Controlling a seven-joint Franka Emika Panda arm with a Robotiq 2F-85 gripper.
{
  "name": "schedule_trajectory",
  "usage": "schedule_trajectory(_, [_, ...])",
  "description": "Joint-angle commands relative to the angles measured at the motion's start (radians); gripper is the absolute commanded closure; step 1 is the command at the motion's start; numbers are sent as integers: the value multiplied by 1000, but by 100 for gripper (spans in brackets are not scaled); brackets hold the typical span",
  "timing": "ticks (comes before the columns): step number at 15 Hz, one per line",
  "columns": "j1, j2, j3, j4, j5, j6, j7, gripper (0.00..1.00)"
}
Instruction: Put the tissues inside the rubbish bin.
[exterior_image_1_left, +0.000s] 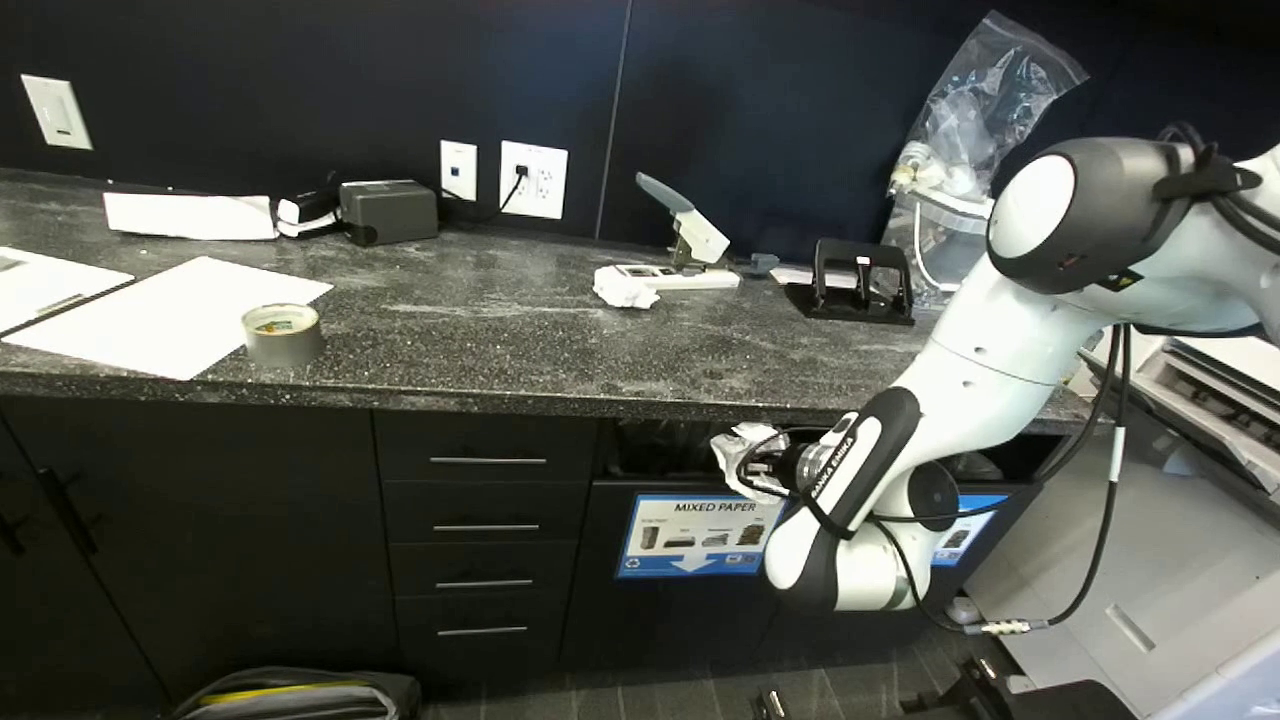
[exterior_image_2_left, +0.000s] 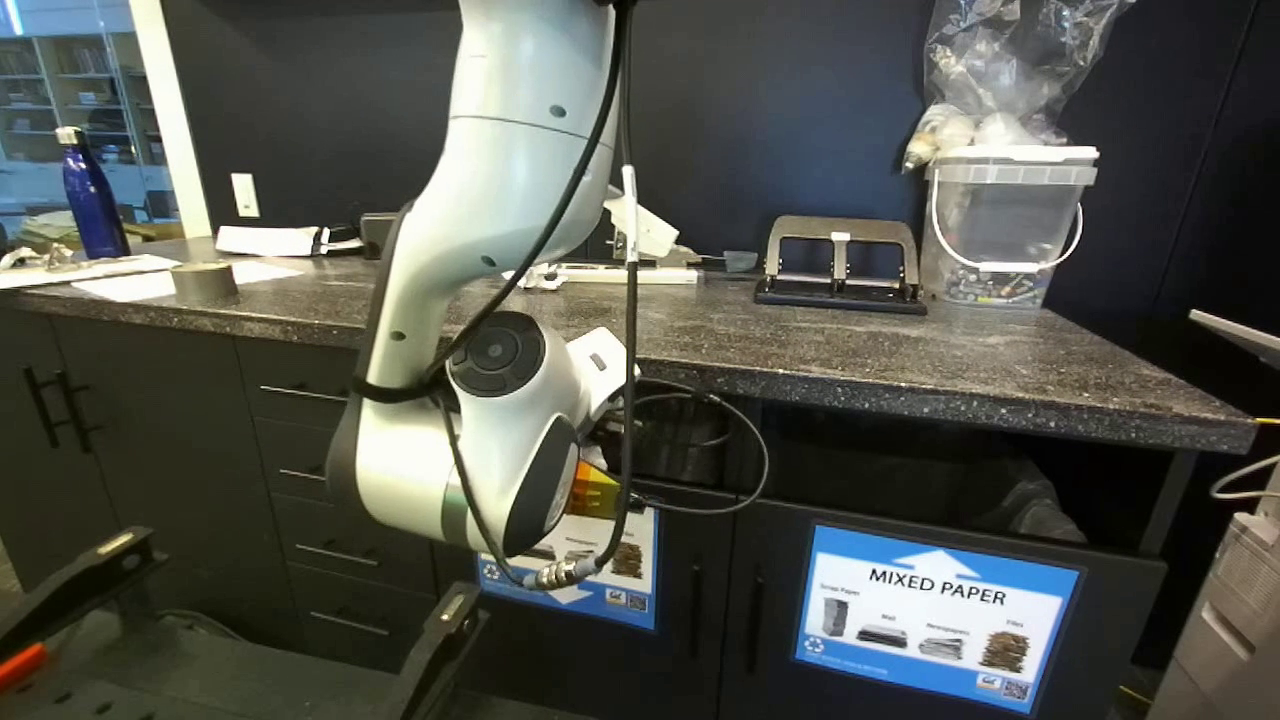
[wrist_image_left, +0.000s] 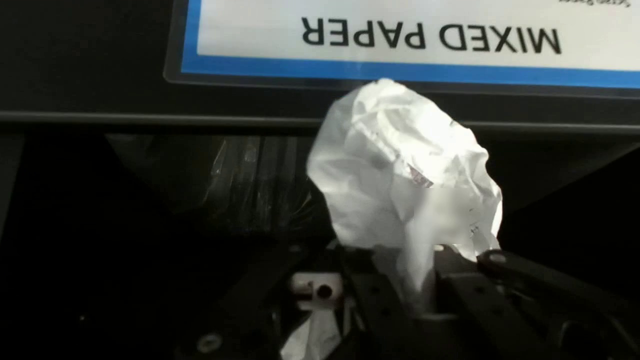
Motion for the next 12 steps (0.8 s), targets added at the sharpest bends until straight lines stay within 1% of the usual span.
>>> schedule_trajectory(1, [38, 97, -52, 114, -13, 73, 52, 93])
schedule_trajectory(5, [38, 178, -65, 193, -15, 69, 82, 93])
schedule_trajectory(6, [5, 206, -34, 217, -16, 64, 54, 93])
schedule_trajectory(7, [1, 217, -29, 236, -15, 56, 54, 93])
schedule_trajectory(8, [-37, 226, 10, 283, -25, 19, 25, 93])
schedule_trajectory(11, [-84, 227, 57, 315, -50, 14, 7, 93])
schedule_trajectory(12, [0, 221, -23, 283, -42, 79, 99, 93])
